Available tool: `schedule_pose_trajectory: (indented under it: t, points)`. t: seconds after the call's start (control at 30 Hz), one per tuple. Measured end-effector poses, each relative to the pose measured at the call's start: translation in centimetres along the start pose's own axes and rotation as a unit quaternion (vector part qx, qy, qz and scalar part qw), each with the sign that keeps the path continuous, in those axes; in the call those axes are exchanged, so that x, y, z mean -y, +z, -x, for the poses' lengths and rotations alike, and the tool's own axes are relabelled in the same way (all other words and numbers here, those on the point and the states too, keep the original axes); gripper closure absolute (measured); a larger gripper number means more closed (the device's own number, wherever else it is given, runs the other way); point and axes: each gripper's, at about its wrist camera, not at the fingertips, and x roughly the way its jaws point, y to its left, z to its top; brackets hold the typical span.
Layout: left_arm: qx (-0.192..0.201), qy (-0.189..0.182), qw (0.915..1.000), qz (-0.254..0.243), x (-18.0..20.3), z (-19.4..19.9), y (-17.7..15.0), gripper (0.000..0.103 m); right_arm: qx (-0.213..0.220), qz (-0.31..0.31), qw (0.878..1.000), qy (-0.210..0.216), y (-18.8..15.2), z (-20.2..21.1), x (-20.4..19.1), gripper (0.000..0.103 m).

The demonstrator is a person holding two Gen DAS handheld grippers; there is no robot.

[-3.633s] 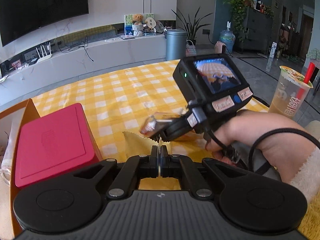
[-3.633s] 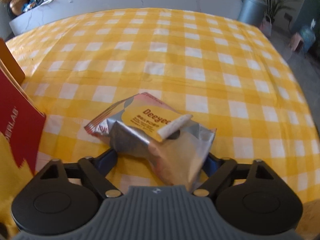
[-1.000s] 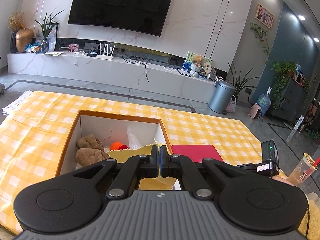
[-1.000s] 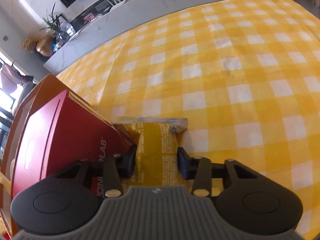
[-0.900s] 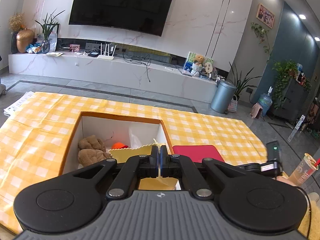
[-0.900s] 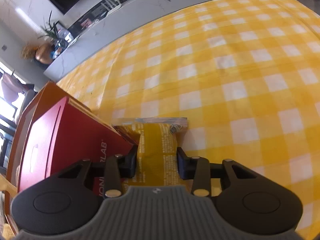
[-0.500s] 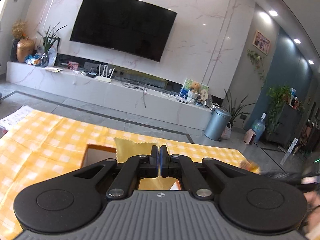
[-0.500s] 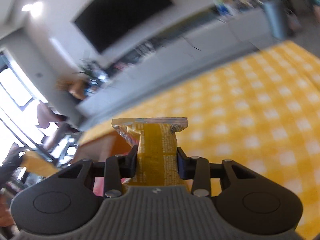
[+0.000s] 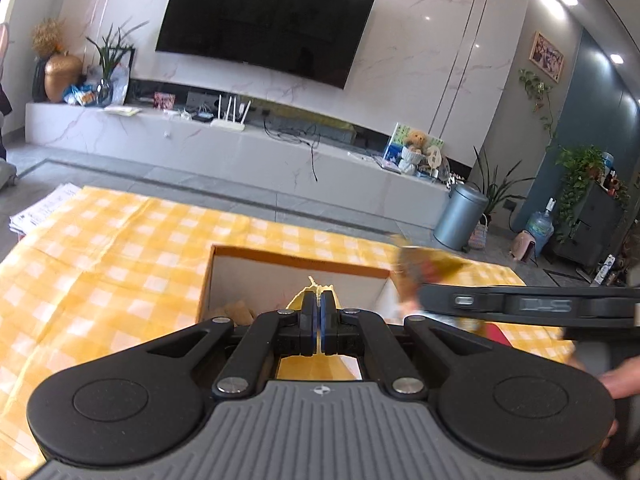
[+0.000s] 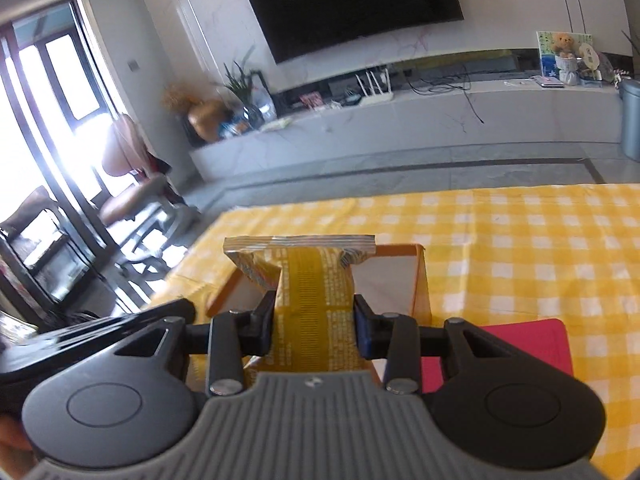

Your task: Organize soft objects

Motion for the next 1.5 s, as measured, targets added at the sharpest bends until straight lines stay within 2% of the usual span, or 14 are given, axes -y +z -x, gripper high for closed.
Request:
schedule_pose_trajectory:
  t: [0.1,0.17,0.2,0.23,0.27,0.3,0.33,0.4,0.47,0.63,0.7,0.8,1.07,1.5]
  points:
    - [0.000,-0.007,1.0000,-0.004,0.2,0.2,-0.1,0.100,-0.014,0.007,1.000,-0.013,0.1,-2.3,-0.3,0.065]
    - [0.003,-0.010,0.9998,-0.017,0.6,0.4,-0.3,0.082,-0.025,0.010,0.999,-0.028,0.3,-3.5,-0.4,0.063]
    - [0.007,-0.011,0.9996,-0.027,0.9,0.5,-0.4,0.061,-0.032,0.013,0.999,-0.039,0.3,-4.1,-0.5,0.060]
    - [0.018,-0.010,0.9992,-0.035,1.2,0.7,-0.5,0.042,-0.034,0.012,0.998,-0.051,0.4,-4.5,-0.6,0.056]
    - [0.034,-0.002,0.9985,-0.043,1.7,1.0,-0.7,0.039,-0.024,0.008,0.998,-0.053,0.5,-4.4,-0.4,0.041]
    - [0.051,0.009,0.9974,-0.050,2.0,1.3,-0.9,0.032,-0.006,0.001,0.999,-0.052,0.6,-4.0,-0.2,0.034]
    - [0.064,0.014,0.9961,-0.058,2.4,1.7,-1.1,0.022,0.016,-0.006,0.999,-0.047,0.2,-2.7,-0.2,0.018]
    - [0.072,0.010,0.9952,-0.065,2.9,2.2,-1.1,0.013,0.045,-0.016,0.999,-0.024,-0.1,-0.9,0.5,0.015]
    - [0.074,0.004,0.9950,-0.067,3.5,2.6,-1.0,0.012,0.065,-0.013,0.997,-0.028,-0.6,0.9,0.9,0.014]
    - [0.113,-0.015,0.9868,-0.115,6.5,4.3,-2.0,0.012,0.144,0.070,0.981,-0.113,-3.3,6.1,0.7,0.007]
    - [0.125,-0.015,0.9842,-0.124,7.8,4.7,-2.4,0.011,0.154,0.106,0.970,-0.154,-4.3,7.4,0.4,0.005]
    - [0.136,-0.006,0.9821,-0.130,9.6,5.0,-3.1,0.010,0.138,0.099,0.958,-0.231,-5.5,8.5,0.8,0.003]
    - [0.120,0.027,0.9838,-0.131,11.6,4.2,-4.5,0.008,0.138,0.084,0.960,-0.230,-8.2,9.3,1.6,0.003]
    - [0.099,0.069,0.9874,-0.102,11.8,2.6,-5.9,0.008,0.140,0.091,0.961,-0.219,-9.7,8.8,1.4,0.003]
